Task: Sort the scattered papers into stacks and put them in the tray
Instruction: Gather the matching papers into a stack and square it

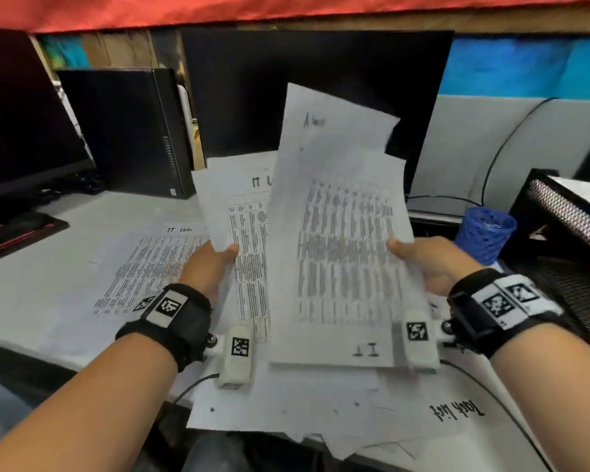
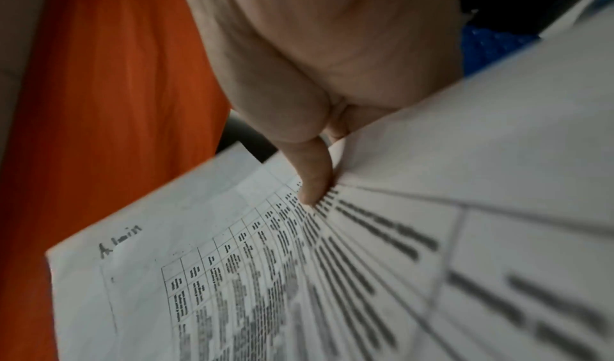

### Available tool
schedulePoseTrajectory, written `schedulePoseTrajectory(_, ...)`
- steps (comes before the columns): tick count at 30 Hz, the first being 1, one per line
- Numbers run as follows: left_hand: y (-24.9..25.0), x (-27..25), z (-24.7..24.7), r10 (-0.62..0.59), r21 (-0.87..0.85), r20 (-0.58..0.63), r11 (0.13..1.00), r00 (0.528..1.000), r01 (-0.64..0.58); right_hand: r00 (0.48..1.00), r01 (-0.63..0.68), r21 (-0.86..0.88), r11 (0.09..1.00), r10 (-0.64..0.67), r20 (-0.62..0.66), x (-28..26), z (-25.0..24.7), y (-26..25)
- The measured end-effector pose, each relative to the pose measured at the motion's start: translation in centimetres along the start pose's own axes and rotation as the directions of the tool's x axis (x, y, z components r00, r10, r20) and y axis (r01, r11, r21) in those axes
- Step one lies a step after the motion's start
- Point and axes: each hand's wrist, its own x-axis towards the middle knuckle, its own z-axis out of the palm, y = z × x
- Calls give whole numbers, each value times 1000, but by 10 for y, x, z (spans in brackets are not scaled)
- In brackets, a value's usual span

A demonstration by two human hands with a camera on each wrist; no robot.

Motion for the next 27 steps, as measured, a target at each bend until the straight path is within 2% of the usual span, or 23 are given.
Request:
schedulePoseTrajectory(5,10,-1,13,-62,-259,74,963,995,80,992,45,66,997,-52,111,-12,37,13)
schedulePoseTrajectory(7,15,-2,16,-107,-343,34,933,994,112,989,84,47,995,-90,122,-16,48,17)
schedulePoseTrajectory(9,20,-6,18,-97,-408,-11,909,995,84,986,134,56,989,-139,94,-21,52,18)
schedulePoseTrajectory(12,34,-18,22,97,-281,-82,953,992,-116,963,269,61,961,-270,-5,-30,52,10)
schedulePoseTrajectory(14,49,-26,21,237,-187,-133,948,963,-259,917,397,53,916,-394,-64,-40,50,-4)
schedulePoseTrajectory(18,86,-39,11,456,-108,-218,867,863,-486,751,650,33,759,-634,-185,-64,43,-35)
schedulePoseTrajectory(20,99,-45,6,540,-114,-236,810,808,-575,670,729,31,684,-703,-239,-73,40,-42)
schedulePoseTrajectory(22,103,-51,5,593,-90,-215,779,776,-621,618,769,16,639,-738,-272,-78,38,-40)
schedulePoseTrajectory(24,97,-57,6,604,-90,-176,777,778,-623,625,761,-17,649,-740,-249,-79,37,-30)
schedulePoseTrajectory(27,79,-62,10,585,-97,-112,798,804,-594,684,710,-30,704,-699,-207,-80,35,-19)
